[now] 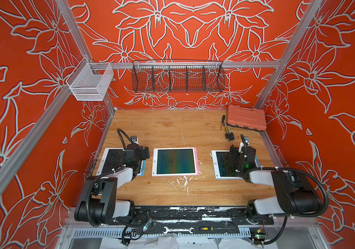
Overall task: Place the stylus back onto the writing tablet
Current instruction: Reset both arms
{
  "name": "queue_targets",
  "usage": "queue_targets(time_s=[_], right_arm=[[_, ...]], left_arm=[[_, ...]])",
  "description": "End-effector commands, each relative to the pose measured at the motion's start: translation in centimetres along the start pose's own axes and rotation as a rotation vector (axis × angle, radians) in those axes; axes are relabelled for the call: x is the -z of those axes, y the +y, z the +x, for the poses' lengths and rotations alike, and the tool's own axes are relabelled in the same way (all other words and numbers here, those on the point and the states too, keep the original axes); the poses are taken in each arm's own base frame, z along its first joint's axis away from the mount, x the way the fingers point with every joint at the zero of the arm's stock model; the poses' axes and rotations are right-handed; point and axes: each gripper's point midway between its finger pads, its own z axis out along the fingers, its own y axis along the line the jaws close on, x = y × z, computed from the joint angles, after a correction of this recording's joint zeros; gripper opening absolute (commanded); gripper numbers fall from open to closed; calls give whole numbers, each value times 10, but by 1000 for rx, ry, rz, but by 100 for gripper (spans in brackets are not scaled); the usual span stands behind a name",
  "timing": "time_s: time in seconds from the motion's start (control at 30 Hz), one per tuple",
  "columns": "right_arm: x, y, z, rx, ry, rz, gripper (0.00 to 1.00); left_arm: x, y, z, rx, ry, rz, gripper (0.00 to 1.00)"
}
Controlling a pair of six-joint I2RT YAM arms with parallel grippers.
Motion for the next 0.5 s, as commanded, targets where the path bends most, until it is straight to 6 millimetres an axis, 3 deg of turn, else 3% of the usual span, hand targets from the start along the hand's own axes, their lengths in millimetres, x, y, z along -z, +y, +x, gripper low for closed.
queue_targets(time_s=[0.0, 0.47], right_arm=[[0, -2, -8, -7, -29, 13, 97], [0, -2, -8, -9, -28, 13, 97]], left_arm=[[-1, 0, -7, -2, -26, 8, 97], [0, -1, -7, -2, -27, 8, 97]])
